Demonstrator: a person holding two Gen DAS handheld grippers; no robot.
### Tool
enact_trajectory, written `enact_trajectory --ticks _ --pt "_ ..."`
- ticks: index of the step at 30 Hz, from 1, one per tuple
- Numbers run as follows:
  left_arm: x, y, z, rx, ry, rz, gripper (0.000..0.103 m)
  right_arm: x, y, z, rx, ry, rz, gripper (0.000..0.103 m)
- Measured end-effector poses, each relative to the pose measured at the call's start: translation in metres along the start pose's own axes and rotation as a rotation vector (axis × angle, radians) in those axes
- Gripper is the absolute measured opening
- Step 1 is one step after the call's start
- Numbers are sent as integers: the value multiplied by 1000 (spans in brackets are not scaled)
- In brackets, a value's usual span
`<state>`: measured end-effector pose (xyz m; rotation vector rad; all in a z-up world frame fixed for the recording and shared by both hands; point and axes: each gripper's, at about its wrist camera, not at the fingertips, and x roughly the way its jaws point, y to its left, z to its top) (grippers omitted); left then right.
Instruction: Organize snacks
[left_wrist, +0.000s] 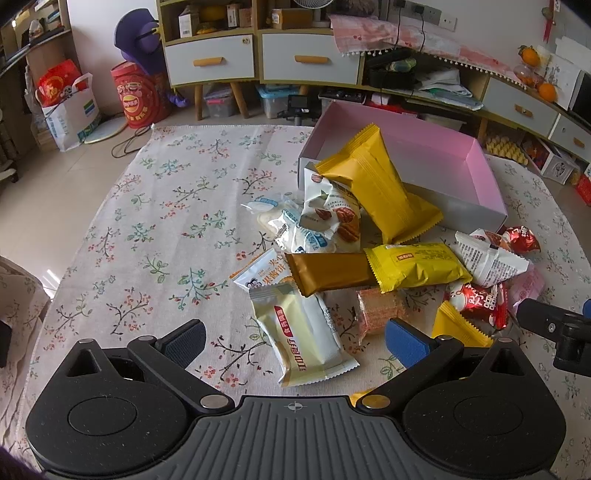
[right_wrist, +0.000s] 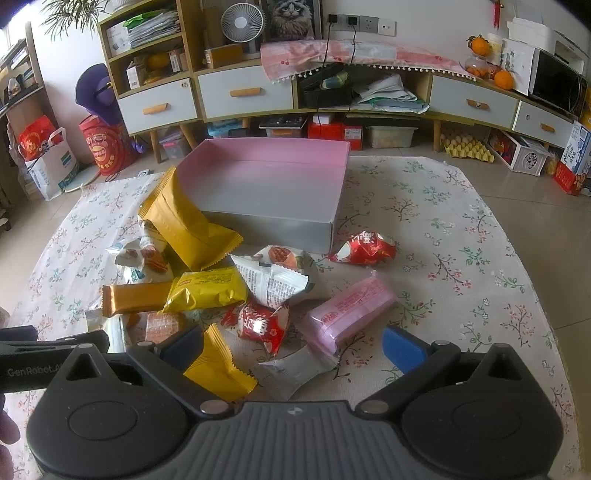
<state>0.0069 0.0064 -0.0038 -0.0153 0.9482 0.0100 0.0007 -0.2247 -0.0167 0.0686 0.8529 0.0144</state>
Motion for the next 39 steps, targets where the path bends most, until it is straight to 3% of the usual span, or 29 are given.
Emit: enact_trajectory --ticks 39 --pt "-3 3 2 -4 -3 -1 103 2 0 0 3 8 -8 90"
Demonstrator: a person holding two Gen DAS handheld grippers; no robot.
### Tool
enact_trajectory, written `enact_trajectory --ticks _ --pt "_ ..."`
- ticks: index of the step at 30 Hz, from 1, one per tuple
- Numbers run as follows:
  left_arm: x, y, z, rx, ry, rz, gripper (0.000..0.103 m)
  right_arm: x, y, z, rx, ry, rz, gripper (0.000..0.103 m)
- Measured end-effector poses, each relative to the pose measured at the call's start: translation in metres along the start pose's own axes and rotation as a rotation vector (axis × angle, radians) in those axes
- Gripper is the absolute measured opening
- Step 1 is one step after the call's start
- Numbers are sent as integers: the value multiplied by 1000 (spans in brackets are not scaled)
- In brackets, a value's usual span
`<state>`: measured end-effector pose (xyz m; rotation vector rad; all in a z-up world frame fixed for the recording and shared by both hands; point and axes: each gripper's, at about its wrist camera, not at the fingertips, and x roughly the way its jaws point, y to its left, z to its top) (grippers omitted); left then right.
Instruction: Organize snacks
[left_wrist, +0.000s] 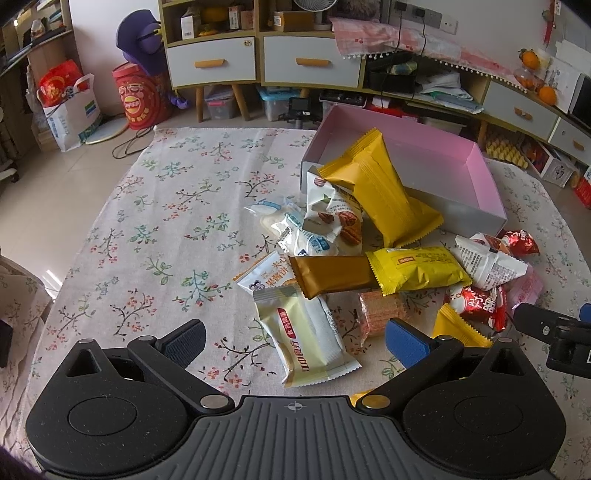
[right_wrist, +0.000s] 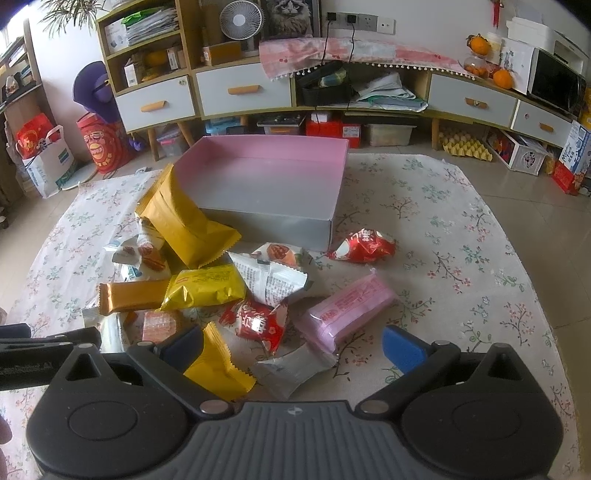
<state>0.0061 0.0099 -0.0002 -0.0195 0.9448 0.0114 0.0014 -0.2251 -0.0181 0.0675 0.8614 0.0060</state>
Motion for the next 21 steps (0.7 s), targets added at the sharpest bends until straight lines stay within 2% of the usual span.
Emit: enact_trajectory --ticks 16,21 --pt "1 1 -2 3 -5 17 103 0 -3 1 7 -2 -17 90" --pt "-2 4 0 -2 -28 28 103 -3 -3 2 -1 -22 -7 90"
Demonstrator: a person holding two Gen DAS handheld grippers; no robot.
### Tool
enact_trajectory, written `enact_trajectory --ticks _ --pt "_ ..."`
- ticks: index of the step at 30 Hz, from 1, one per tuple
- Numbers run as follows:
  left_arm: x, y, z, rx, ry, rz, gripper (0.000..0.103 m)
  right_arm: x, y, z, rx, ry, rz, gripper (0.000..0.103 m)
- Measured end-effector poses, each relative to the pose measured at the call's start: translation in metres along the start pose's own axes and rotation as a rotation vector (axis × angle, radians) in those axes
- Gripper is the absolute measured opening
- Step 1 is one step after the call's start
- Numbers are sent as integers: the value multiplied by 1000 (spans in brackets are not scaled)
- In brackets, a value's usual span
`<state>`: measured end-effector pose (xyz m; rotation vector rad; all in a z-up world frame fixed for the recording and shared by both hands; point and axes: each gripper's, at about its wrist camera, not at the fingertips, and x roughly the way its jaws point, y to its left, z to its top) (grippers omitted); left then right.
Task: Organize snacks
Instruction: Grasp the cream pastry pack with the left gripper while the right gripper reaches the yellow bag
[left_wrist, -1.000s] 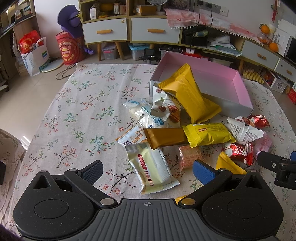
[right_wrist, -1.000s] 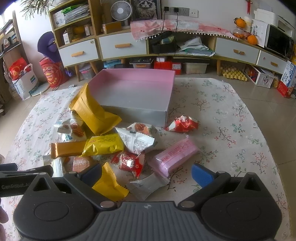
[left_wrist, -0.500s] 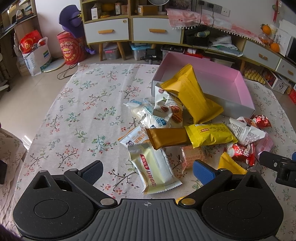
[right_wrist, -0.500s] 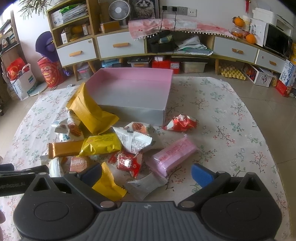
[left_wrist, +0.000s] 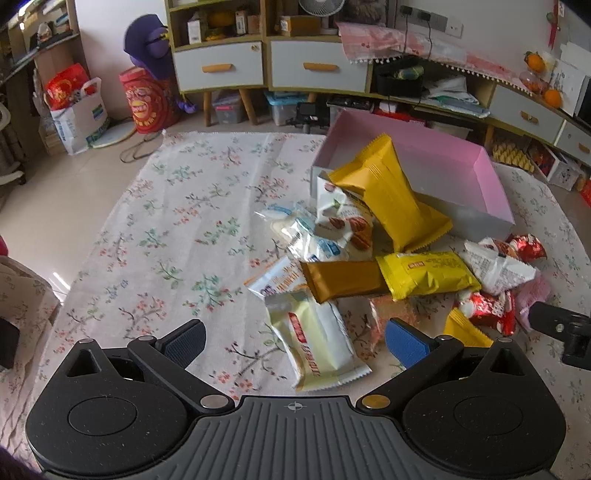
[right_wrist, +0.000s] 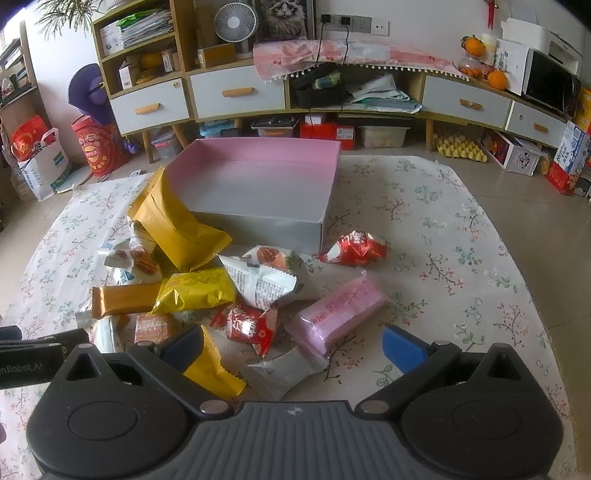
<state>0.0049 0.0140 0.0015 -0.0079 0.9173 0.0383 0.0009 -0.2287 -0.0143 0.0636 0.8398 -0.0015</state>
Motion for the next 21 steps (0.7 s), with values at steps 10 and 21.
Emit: enact_trajectory --ticks 10,21 --pt "0 3 21 89 2 -119 103 2 -8 19 35 35 143 90" --pt "43 30 22 -13 125 -183 103 28 10 48 -61 66 564 84"
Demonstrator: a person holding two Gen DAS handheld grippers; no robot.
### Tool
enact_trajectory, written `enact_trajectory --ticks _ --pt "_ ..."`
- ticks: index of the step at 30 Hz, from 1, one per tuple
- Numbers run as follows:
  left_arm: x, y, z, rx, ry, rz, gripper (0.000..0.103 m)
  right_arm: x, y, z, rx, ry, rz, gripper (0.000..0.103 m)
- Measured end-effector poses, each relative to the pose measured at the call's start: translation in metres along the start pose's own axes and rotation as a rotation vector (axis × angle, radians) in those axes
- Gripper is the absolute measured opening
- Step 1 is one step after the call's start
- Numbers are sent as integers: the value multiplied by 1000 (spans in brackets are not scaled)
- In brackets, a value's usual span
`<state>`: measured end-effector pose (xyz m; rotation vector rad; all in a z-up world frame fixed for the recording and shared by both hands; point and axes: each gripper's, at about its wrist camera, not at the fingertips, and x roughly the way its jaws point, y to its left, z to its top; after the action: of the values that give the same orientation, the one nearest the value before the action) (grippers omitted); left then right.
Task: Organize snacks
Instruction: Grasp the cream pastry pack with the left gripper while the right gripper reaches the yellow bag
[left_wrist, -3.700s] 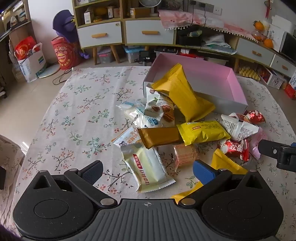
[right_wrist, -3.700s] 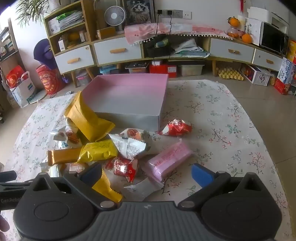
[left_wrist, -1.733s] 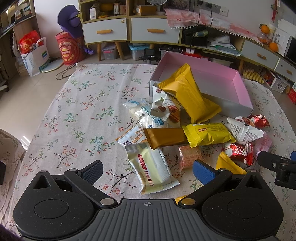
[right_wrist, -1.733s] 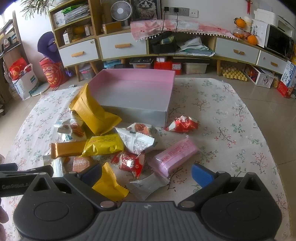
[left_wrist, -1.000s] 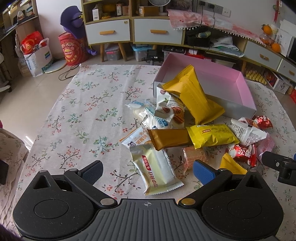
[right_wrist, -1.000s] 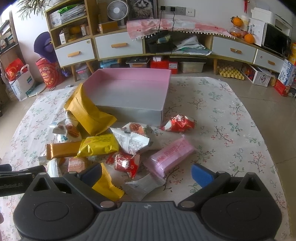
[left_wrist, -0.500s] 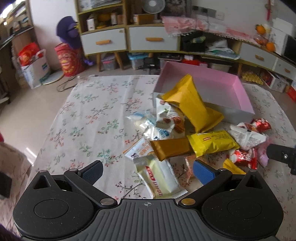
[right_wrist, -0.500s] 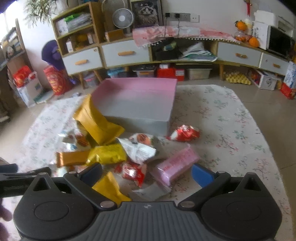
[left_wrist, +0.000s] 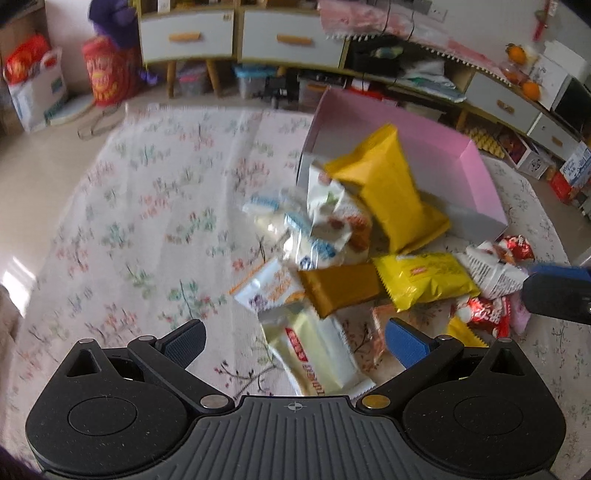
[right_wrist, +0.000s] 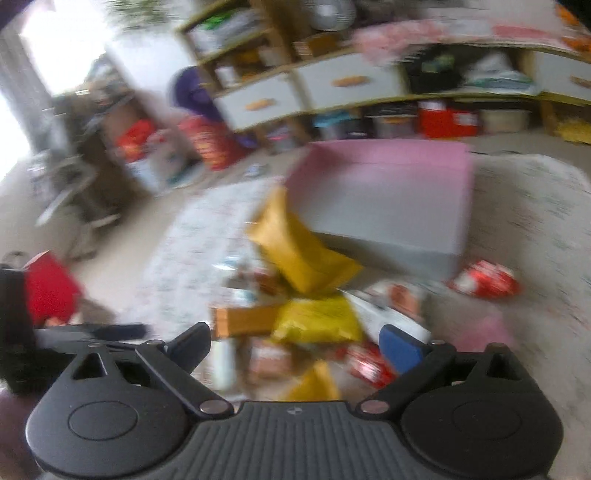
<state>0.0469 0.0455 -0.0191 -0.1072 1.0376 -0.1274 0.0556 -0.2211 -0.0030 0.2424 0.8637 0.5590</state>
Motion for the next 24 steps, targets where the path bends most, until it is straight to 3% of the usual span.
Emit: enact_trajectory --ticks 2,4,9,15,20,24 --pt "6 4 -3 -15 15 -20 103 9 2 2 -61 -1 61 83" --pt "11 7 -5 -23 31 -54 101 19 4 1 -125 8 64 82" --pt "19 9 -7 -19 43 -112 100 40 3 0 -234 35 23 69" --pt "31 13 -11 -82 96 -170 88 57 5 -5 -408 84 -57 59" --pt "32 -5 -16 5 86 -114 78 70 6 -17 -541 103 -138 53" --pt "30 -12 -19 67 74 -62 69 69 5 -18 -580 87 -178 42"
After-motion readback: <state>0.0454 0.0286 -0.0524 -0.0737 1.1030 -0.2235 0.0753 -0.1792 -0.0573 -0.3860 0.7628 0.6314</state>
